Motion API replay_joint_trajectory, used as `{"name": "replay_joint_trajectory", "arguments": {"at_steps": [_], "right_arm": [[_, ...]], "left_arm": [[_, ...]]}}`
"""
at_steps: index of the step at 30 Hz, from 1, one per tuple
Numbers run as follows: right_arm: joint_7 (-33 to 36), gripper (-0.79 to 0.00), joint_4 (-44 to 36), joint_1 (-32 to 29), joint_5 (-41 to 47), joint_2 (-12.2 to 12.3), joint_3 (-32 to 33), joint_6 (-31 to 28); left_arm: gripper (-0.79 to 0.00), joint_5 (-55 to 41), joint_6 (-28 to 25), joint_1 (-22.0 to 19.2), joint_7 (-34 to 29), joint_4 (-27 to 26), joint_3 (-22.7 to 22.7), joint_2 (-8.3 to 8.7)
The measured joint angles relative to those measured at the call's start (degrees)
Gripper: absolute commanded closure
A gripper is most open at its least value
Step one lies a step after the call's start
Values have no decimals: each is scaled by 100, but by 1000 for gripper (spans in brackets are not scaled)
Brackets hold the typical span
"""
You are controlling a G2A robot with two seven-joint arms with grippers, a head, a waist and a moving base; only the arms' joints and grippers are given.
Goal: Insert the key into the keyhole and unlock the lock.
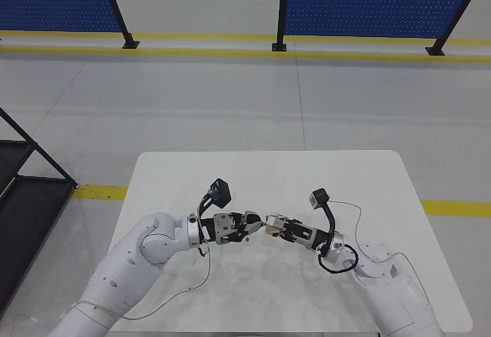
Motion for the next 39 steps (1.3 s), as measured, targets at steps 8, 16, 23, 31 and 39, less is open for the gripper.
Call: {"name": "replay_joint_trajectory", "arguments": {"at_steps": [8,16,23,31,39], "right_arm": [[0,0,0,0,0,0,0,0],[0,0,0,0,0,0,0,0],[0,0,0,0,0,0,0,0],[0,0,0,0,0,0,0,0],[0,0,0,0,0,0,0,0]], "left_arm": [[0,747,-46,106,581,-70,-23,-6],[0,1312,-102,180,980,-157,-73,2],[0,1942,-97,252,1379,-233,-80,4],[0,2571,-49,314,1925,-294,-79,0],[0,3198,54,405,2450,-364,-105,7]]}}
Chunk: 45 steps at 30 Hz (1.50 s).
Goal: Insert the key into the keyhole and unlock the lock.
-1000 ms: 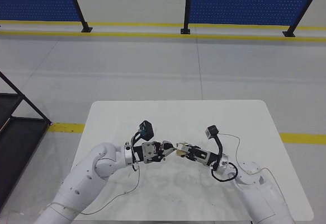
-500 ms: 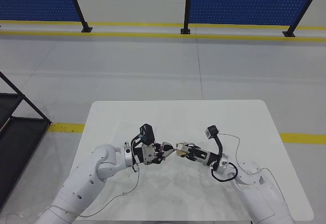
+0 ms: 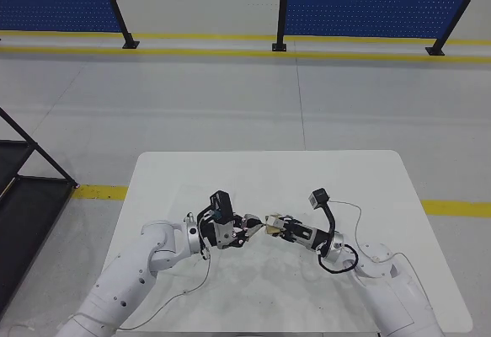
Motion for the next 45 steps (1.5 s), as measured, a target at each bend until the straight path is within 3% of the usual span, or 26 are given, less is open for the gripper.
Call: {"name": "replay_joint_trajectory", "arguments": {"at_steps": [21,22,23,24,27,38,41,43,45], "right_arm": [[0,0,0,0,0,0,0,0],[0,0,0,0,0,0,0,0],[0,0,0,0,0,0,0,0],[0,0,0,0,0,0,0,0],[0,0,0,0,0,0,0,0],[-64,0,39,16,-64,10,17,64],[-773,0,-86,82,-953,36,-81,904],[-1229,0,-273,88,-2042,36,-252,1719],[-1377,0,-405,85,-2764,25,-403,2251]], "left_arm": [[0,661,78,52,496,-12,57,10],[-342,656,91,52,501,-11,55,10],[-742,639,106,53,504,-11,48,10],[-785,599,121,60,510,-10,35,10],[-785,297,98,112,585,-13,-98,23],[-785,-1636,-380,437,488,400,-1286,197],[-785,-2080,-445,469,265,477,-1413,223],[-785,-2105,-438,468,243,479,-1419,224],[-785,-2086,-436,467,250,477,-1415,224]]}}
